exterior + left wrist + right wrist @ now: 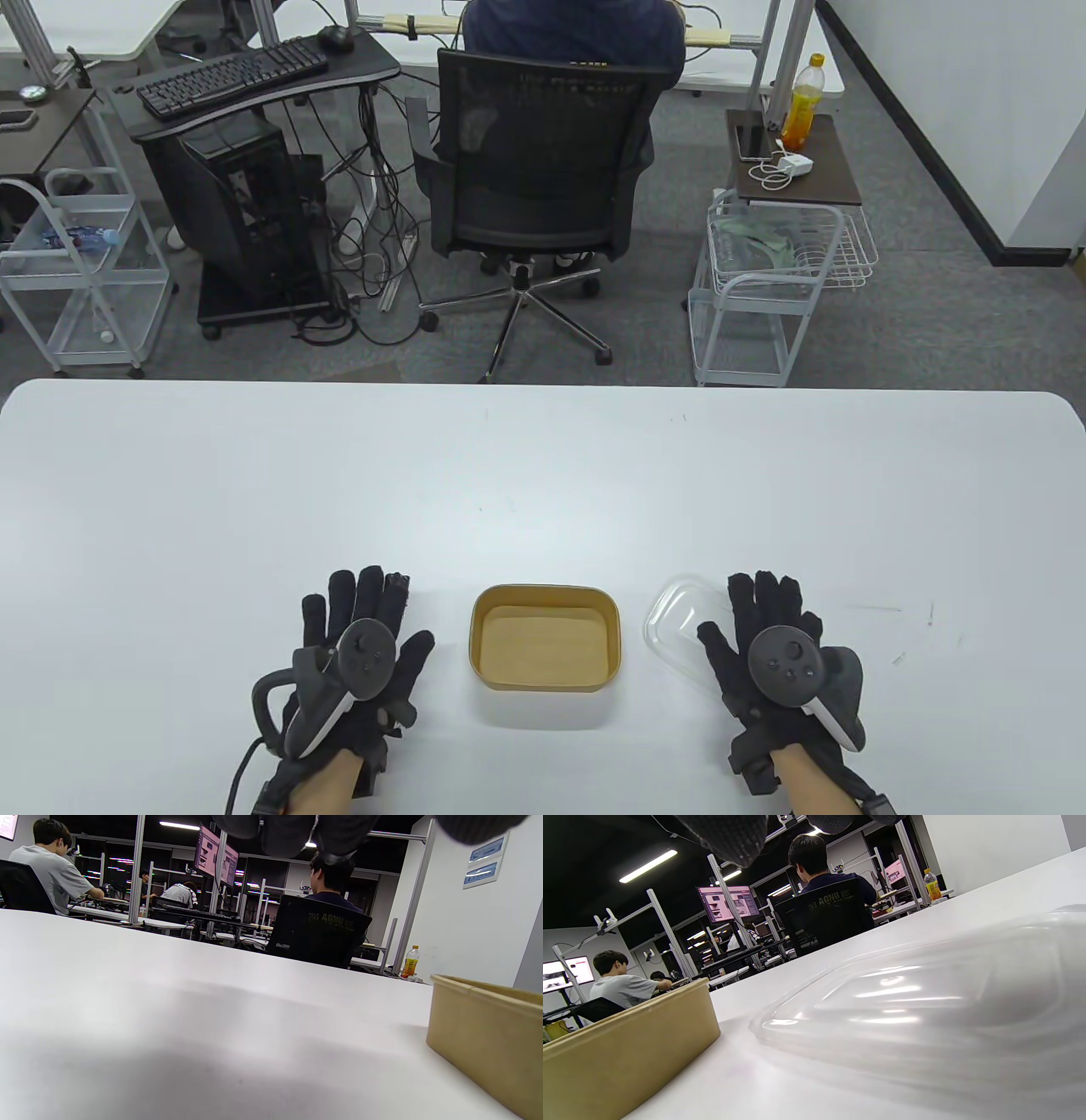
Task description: Cover the takeout box
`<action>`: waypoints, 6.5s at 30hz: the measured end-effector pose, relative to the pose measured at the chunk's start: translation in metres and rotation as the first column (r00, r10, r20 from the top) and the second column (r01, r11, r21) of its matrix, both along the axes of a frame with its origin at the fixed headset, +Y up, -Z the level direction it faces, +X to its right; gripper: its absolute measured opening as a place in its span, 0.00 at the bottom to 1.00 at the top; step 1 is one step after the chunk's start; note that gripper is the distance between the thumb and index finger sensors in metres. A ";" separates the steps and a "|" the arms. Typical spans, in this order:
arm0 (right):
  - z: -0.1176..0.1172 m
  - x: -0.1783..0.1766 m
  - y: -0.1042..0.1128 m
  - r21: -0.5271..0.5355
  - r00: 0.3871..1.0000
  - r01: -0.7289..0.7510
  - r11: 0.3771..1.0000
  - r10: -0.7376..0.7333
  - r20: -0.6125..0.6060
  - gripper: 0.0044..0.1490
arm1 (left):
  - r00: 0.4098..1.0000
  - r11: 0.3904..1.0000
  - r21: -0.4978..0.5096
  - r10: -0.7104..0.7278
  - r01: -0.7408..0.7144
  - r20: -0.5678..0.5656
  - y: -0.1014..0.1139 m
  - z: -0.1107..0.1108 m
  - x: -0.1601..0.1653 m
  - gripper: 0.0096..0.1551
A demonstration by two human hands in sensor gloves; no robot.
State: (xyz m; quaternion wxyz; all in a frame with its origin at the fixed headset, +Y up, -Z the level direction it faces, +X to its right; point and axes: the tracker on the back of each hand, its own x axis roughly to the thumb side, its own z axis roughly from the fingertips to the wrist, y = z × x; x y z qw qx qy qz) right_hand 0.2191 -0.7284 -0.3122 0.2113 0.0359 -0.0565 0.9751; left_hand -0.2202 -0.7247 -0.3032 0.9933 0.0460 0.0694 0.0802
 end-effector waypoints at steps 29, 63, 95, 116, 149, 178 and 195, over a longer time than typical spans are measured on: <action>-0.009 0.049 -0.009 -0.351 0.883 -0.125 0.928 0.266 0.388 0.49 | 1.000 0.998 -0.052 0.022 -0.023 -0.011 -0.007 0.004 -0.005 0.43; -0.017 0.066 -0.037 -0.469 0.869 0.072 0.880 0.175 0.462 0.23 | 1.000 0.997 -0.080 0.016 -0.017 -0.020 -0.011 0.004 0.000 0.44; 0.003 0.061 0.023 0.138 0.853 0.383 0.913 -0.407 0.326 0.26 | 0.998 0.996 -0.062 0.065 -0.065 0.002 -0.010 0.004 0.006 0.44; 0.015 -0.047 0.029 0.095 0.938 0.339 0.936 -0.328 -0.114 0.27 | 0.781 0.786 -0.168 0.615 -0.596 0.107 -0.001 0.010 0.048 0.45; 0.020 -0.031 0.034 0.276 0.949 0.272 0.922 -0.210 -0.233 0.39 | 0.898 0.986 0.042 0.127 -0.159 0.422 0.088 0.009 0.074 0.20; 0.006 -0.013 0.012 0.090 0.978 0.166 0.982 -0.152 -0.143 0.45 | 0.899 0.889 0.395 -0.350 0.231 0.263 0.010 -0.006 0.095 0.17; 0.006 -0.015 0.011 0.092 0.979 0.151 0.984 -0.136 -0.153 0.45 | 0.801 0.831 0.377 -0.525 0.409 0.287 -0.007 -0.004 0.101 0.20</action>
